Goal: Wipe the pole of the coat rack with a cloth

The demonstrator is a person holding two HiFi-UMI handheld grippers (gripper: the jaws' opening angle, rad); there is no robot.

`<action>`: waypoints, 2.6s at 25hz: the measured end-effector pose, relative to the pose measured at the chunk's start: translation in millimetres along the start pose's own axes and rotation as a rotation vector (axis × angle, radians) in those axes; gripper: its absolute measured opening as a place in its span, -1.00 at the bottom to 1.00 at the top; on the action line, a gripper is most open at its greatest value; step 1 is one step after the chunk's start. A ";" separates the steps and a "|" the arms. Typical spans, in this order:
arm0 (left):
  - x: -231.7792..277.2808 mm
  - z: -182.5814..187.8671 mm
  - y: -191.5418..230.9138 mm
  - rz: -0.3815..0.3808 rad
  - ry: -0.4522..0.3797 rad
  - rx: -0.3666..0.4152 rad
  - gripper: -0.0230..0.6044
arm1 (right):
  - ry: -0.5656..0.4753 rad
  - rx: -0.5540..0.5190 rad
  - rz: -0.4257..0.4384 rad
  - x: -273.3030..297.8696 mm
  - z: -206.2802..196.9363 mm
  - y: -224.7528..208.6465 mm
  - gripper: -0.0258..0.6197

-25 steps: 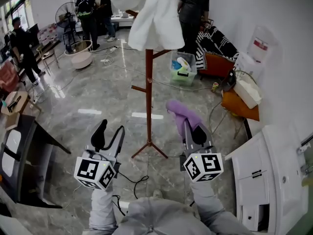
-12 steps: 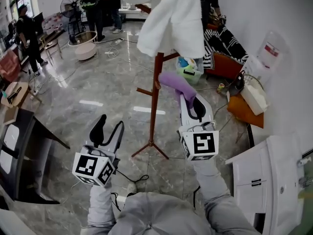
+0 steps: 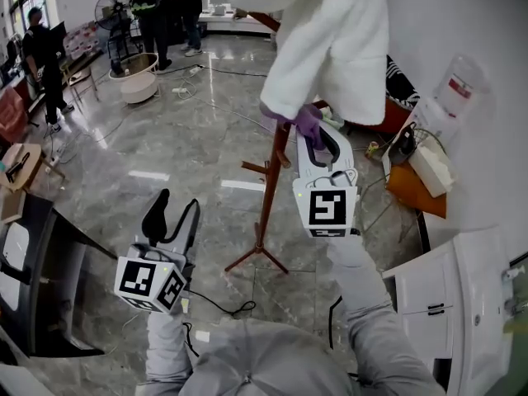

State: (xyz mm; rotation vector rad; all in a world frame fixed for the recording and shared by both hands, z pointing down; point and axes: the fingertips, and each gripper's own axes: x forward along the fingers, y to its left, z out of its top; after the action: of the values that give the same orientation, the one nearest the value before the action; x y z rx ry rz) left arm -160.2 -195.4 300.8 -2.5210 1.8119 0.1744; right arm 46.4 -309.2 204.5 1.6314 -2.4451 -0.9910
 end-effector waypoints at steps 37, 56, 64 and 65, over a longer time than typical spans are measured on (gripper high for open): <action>13.2 -16.2 18.9 -0.016 0.053 -0.005 -0.08 | 0.377 0.316 0.076 -15.1 -170.0 51.9 -0.75; 4.4 -25.3 20.8 -0.013 0.089 0.009 -0.08 | 0.735 0.356 0.157 -72.0 -275.1 125.6 -0.75; 13.4 -26.1 1.3 -0.074 0.077 -0.007 -0.08 | 0.653 0.302 0.011 -100.9 -242.4 59.8 -0.75; 14.3 -26.7 -1.0 -0.081 0.074 -0.008 -0.08 | 0.617 0.280 -0.008 -99.7 -230.6 48.0 -0.75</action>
State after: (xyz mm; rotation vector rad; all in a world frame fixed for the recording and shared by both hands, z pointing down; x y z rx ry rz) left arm -152.8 -211.0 325.7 -2.6344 1.7330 0.0880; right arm 136.4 -324.9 443.3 1.6875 -2.1974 -0.0965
